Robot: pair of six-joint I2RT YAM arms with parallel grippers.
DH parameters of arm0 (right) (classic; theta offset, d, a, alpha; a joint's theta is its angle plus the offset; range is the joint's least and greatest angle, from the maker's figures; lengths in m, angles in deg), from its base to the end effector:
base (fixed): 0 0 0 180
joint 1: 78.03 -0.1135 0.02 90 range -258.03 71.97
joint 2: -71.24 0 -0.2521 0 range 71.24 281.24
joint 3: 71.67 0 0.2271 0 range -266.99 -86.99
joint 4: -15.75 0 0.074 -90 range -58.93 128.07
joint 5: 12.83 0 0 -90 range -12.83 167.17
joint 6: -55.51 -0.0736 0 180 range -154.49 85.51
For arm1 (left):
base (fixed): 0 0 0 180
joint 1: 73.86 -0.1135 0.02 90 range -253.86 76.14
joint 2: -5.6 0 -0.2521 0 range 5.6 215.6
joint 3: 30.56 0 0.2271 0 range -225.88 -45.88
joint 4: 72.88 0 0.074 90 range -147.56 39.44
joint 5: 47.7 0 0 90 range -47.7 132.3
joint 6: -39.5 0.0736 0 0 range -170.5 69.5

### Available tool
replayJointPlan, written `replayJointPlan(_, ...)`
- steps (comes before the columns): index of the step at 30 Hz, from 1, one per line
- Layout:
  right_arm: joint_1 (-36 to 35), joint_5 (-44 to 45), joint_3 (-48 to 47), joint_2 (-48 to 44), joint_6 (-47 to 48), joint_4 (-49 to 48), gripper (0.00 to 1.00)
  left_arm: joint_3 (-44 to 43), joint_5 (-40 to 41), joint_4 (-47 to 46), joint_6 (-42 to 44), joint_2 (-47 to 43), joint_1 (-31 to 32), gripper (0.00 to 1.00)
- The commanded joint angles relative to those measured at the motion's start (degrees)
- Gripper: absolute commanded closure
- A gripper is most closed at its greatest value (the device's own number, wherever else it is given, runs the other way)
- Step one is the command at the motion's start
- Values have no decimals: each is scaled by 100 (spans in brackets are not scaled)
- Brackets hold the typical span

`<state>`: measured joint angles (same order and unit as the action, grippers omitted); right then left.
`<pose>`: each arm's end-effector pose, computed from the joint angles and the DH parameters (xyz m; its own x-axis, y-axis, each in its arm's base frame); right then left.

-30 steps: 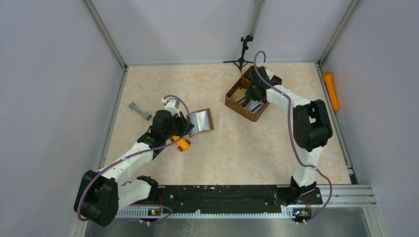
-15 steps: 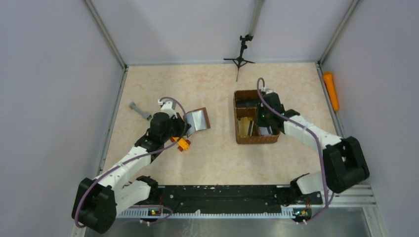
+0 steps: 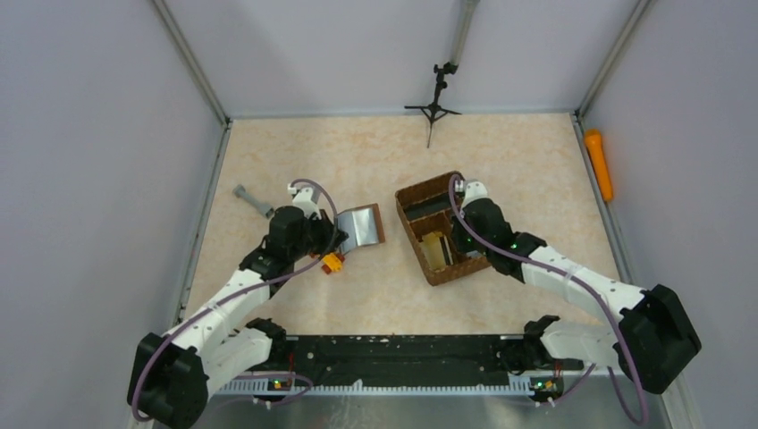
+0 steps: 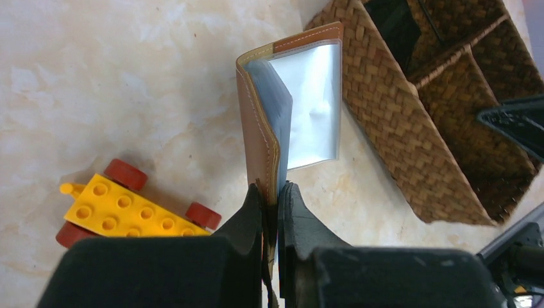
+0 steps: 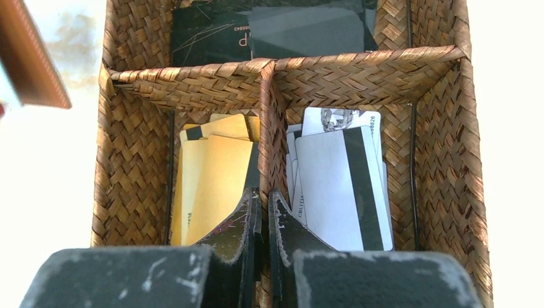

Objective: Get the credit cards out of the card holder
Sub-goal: Move the storage box to the center of the board.

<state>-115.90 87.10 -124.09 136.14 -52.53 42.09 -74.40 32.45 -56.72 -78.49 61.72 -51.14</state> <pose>0.2043 0.1428 0.2009 -0.6249 -0.0996 -0.7743 -0.3209 0.9369 0.1385 0.2075 -0.1005 0.2047 -0.6316 -0.2368 -0.7382 0.2524 0.8375 -0.4846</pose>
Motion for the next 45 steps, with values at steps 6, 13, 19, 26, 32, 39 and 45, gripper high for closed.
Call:
replayJointPlan(6, -63, 532, -1295, 1215, 161, -973, 100, -147, -775, 1097, -475, -695, -22, 100)
replayJointPlan(13, -54, 778, -2184, 2294, -249, -169, 71, -468, -590, 1818, -234, -861, -22, 100)
replayJointPlan(19, 149, 591, -3069, 3025, -390, 441, 48, -612, -573, 1958, -154, -792, -22, 100)
replayJointPlan(26, 191, 547, -3945, 3920, -356, 1256, 46, -620, -567, 1983, -155, -779, -22, 99)
replayJointPlan(32, 201, 504, -4407, 4418, -299, 1590, 59, -637, -528, 2007, -137, -757, -22, 99)
replayJointPlan(39, 196, 316, -5057, 4623, -198, 1498, 99, -665, -600, 1999, -187, -692, -22, 99)
replayJointPlan(45, 159, 36, -5847, 5043, -144, 1290, 100, -721, -1300, 2279, -359, -472, -16, 100)
